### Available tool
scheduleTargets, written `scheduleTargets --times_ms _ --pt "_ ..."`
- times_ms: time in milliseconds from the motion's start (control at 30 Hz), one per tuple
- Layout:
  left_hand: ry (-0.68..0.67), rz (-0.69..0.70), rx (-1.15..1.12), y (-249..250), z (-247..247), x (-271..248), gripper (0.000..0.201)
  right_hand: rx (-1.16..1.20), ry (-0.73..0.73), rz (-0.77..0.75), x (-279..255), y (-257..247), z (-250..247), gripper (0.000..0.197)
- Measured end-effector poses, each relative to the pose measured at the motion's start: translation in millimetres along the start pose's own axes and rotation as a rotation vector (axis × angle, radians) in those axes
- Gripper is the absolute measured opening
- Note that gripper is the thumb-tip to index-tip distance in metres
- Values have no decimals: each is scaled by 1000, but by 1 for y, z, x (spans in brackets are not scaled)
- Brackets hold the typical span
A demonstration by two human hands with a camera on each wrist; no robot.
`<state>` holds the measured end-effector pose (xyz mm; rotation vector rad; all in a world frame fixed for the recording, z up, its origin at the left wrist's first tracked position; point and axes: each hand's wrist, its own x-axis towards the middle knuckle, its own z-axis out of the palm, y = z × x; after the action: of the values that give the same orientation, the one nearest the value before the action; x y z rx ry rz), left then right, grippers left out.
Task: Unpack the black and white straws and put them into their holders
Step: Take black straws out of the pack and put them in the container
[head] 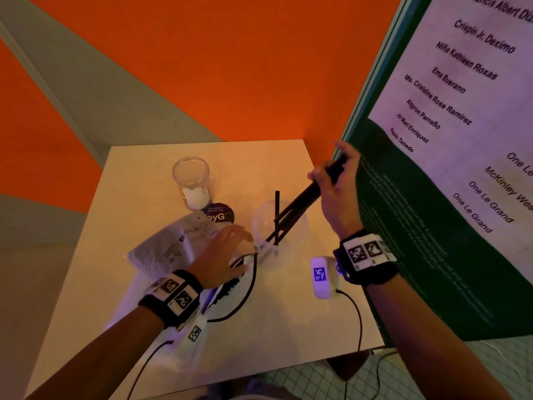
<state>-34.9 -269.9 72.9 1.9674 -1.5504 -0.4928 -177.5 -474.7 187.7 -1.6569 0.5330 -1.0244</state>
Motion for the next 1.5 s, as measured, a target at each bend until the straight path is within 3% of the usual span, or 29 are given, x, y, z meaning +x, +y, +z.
scheduleTargets --times_ms 133,233,333,400,533,600,733,800,833,967,1167,1333,1500 --pt "-192 -3 200 -12 3 -16 15 -193 -70 124 -12 42 5 36" --pt "-239 -99 197 -17 -1 -20 22 -227 -109 212 -14 54 5 22" --pt "-243 -206 132 -19 -8 -20 30 -275 -203 210 -10 52 3 35" --pt "-258 -231 125 -20 -13 -19 34 -362 -200 99 -9 47 3 39" --pt "-255 -226 88 -20 -21 -22 37 -423 -170 -268 -28 20 23 22" --pt "-252 -222 74 -20 -24 -24 37 -374 -394 -226 -48 13 43 22" --pt "-225 -222 43 -22 -29 -27 36 -634 -1117 59 -90 33 91 20" --pt "-207 -221 6 -21 -31 -28 37 -799 -1324 110 -106 55 115 24" --pt "-198 -209 -10 -20 -32 -28 38 -852 -1353 114 -114 66 126 28" --pt "-151 -183 -41 -18 -38 -30 39 -1032 -1127 106 -132 101 164 37" --pt "-141 -153 -7 -14 -42 -32 41 -1132 -995 271 -136 125 187 48" --pt "-154 -149 23 -15 -42 -33 41 -1190 -987 278 -136 120 192 36" --pt "-170 -144 5 -16 -43 -31 41 -1216 -980 365 -137 113 197 37"
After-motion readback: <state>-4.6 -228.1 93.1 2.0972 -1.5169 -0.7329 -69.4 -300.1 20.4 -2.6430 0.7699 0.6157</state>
